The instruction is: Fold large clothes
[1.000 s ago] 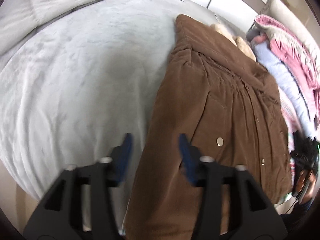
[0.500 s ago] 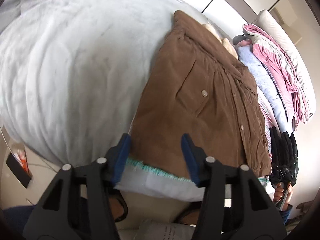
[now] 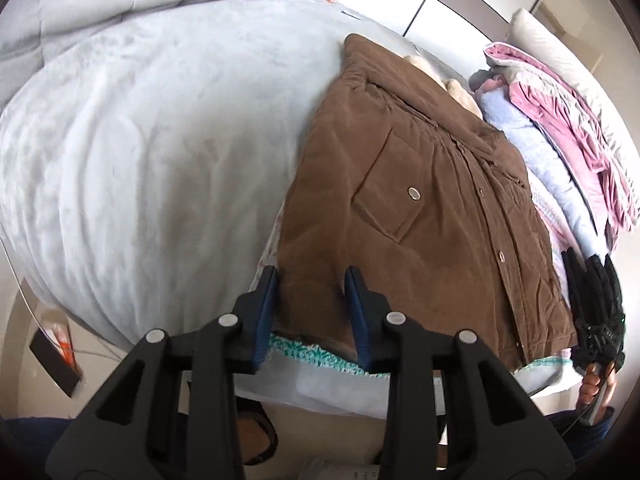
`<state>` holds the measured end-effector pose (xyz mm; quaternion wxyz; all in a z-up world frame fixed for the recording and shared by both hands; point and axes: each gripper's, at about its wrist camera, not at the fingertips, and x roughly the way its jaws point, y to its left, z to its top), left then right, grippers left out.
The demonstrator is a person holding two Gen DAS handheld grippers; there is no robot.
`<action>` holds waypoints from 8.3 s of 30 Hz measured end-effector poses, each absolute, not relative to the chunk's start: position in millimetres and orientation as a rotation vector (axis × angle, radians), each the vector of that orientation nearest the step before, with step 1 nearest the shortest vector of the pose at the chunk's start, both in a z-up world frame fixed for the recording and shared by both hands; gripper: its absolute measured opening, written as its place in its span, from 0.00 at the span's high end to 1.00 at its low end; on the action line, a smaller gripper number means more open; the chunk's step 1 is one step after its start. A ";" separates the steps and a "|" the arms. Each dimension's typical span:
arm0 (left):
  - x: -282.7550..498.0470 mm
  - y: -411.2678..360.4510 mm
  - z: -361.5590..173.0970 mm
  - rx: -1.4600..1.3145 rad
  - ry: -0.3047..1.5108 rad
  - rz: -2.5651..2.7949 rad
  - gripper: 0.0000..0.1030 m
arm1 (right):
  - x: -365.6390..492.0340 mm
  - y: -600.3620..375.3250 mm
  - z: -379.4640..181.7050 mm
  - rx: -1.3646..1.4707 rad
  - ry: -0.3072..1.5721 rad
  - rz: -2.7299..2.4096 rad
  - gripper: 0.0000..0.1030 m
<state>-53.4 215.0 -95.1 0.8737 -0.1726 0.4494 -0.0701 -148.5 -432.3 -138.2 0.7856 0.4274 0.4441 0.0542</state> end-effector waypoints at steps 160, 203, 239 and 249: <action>352.9 87.8 -79.2 0.032 0.983 -0.035 0.92 | 303.0 -392.8 -94.5 0.040 0.942 -0.030 0.91; 388.8 -49.6 -84.4 0.142 0.976 -0.338 0.40 | 341.6 -271.2 -100.2 0.035 1.027 0.189 0.72; 371.7 101.8 -26.0 -0.201 0.849 -0.113 0.34 | 304.6 -418.2 -41.1 0.265 0.804 -0.064 0.26; 411.0 117.6 -93.5 -0.260 1.014 0.048 0.90 | 332.4 -416.4 -89.0 0.329 0.925 -0.092 0.93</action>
